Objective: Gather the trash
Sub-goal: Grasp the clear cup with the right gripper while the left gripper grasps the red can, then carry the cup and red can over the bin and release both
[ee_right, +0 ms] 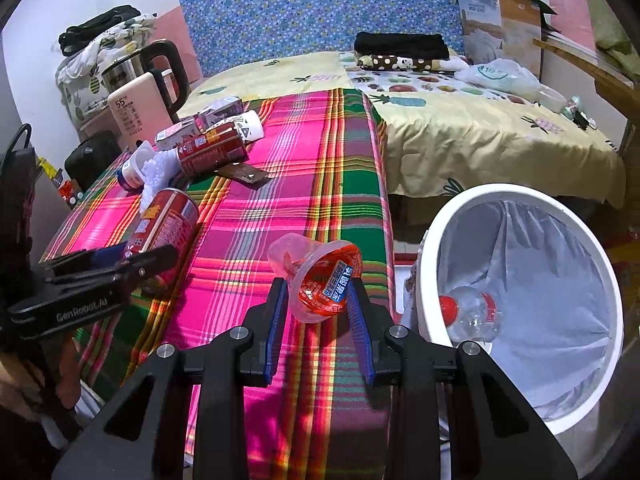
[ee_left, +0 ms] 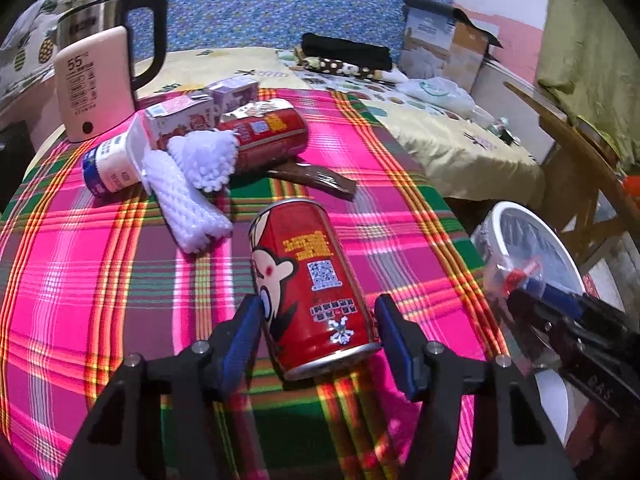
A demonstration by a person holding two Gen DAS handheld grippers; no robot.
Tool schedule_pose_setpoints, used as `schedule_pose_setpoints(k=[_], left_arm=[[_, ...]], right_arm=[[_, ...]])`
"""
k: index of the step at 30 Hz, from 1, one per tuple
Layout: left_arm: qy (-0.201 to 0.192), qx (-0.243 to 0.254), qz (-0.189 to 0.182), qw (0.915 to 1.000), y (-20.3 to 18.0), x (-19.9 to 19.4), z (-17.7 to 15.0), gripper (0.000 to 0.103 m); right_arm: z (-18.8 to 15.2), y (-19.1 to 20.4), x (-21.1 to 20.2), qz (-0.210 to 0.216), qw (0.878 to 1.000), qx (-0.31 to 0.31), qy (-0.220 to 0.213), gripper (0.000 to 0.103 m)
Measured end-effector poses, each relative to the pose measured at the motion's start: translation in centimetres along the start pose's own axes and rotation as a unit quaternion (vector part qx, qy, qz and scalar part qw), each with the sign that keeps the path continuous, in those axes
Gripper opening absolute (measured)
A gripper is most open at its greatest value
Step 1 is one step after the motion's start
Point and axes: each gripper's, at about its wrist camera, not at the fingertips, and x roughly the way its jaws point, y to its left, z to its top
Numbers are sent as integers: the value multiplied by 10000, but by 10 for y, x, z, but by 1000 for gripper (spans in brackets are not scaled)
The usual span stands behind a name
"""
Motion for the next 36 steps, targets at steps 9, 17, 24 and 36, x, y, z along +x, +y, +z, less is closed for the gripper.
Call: schedule_pose_setpoints(k=[9, 17, 24, 36], left_arm=[[-165, 314, -270, 9990, -20, -18, -2, 60], [-245, 465, -392, 9978, -35, -24, 3, 59], [-327, 612, -479, 9964, -48, -29, 7, 57], [-430, 897, -764, 9921, -77, -32, 24, 55]], right_arm=[[-1, -2, -11, -43, 9999, 31, -134, 31], [-2, -9, -20, -119, 9995, 121, -254, 31], [-4, -16, -25, -180, 9992, 212, -302, 31], [-4, -30, -34, -331, 9979, 355, -430, 31]])
